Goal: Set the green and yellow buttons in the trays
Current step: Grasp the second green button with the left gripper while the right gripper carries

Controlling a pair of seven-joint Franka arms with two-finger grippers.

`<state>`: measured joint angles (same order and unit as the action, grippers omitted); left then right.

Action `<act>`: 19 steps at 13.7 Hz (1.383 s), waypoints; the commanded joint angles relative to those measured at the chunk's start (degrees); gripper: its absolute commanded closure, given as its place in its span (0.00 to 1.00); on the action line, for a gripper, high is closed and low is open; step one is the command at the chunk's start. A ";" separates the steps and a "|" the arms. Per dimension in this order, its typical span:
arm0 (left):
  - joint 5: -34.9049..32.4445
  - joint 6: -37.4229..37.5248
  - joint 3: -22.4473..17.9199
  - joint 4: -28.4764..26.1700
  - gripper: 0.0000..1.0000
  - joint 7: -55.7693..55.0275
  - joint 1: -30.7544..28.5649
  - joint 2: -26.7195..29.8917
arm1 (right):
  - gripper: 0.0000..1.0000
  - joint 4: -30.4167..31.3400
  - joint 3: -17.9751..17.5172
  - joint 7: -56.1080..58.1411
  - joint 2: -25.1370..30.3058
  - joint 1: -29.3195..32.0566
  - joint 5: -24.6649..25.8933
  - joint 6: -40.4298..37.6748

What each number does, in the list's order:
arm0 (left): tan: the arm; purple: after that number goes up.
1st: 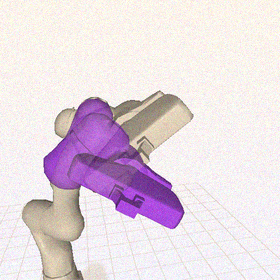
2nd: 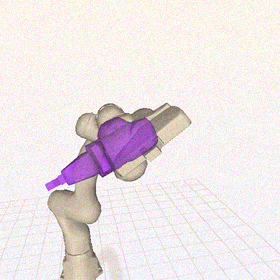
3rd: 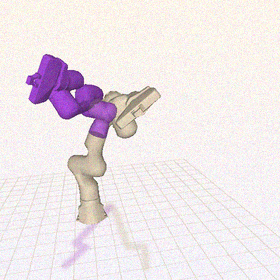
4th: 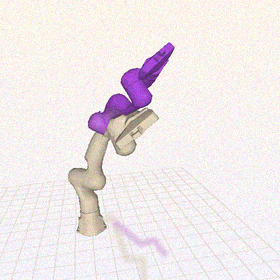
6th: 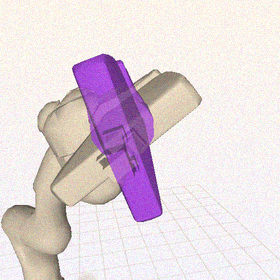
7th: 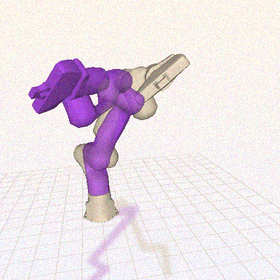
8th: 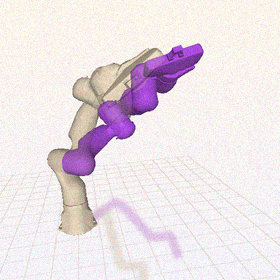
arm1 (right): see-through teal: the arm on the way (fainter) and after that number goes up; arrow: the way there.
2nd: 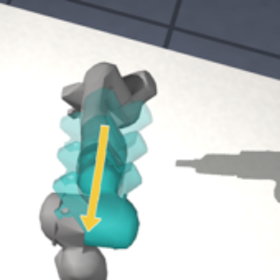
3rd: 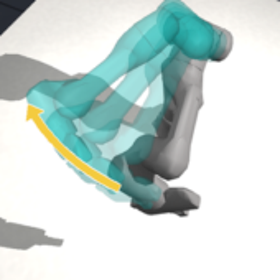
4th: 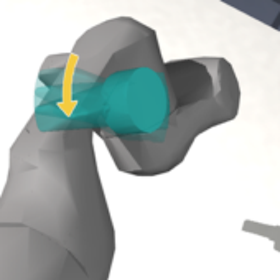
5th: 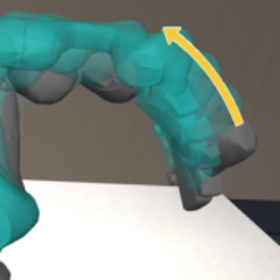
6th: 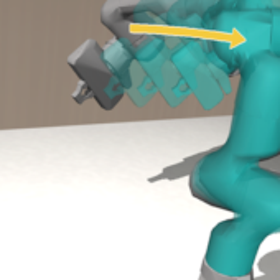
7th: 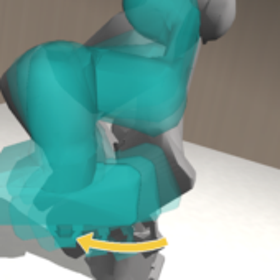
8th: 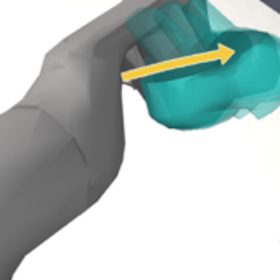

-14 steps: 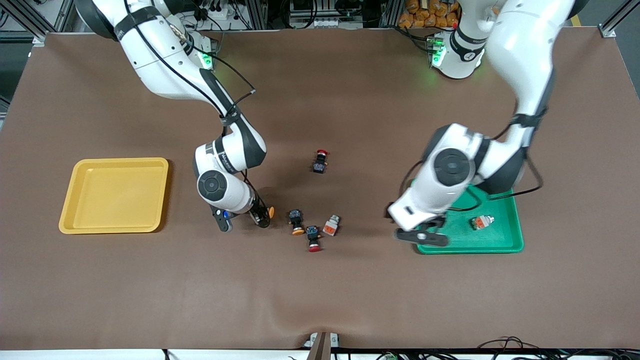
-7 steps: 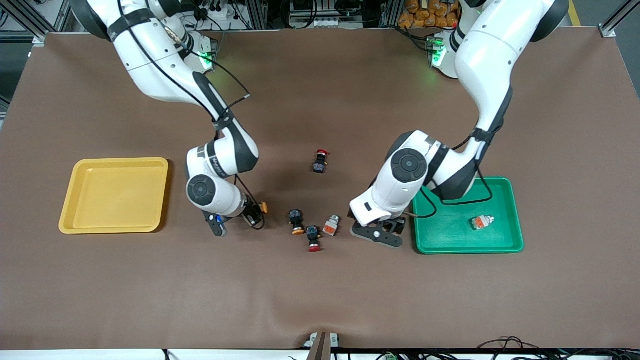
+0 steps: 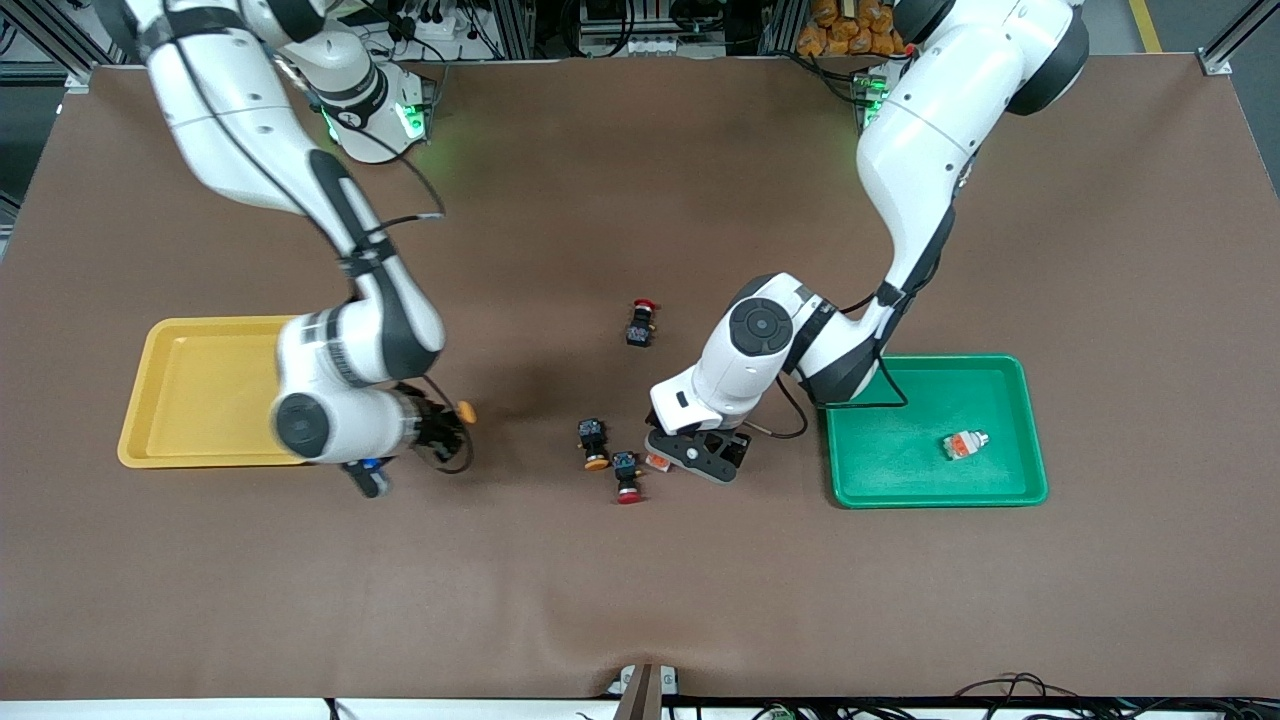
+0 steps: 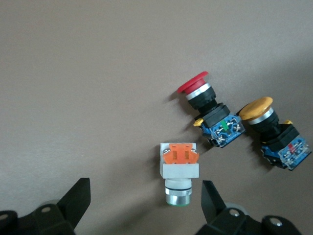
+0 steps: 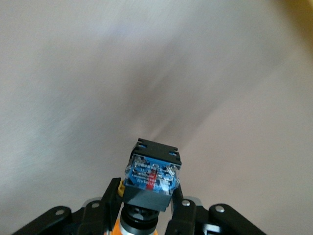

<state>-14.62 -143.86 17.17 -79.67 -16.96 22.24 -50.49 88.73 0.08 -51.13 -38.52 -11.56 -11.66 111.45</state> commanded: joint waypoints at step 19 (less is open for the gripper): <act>0.39 -8.37 -0.65 1.80 0.03 -3.17 2.46 -5.68 | 0.73 0.92 -0.52 92.41 -4.01 38.89 4.19 -2.91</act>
<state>-14.62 -151.38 16.99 -79.54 -19.44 23.98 -55.03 89.80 0.86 37.01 -41.50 25.27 -7.48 108.28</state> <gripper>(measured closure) 0.004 0.555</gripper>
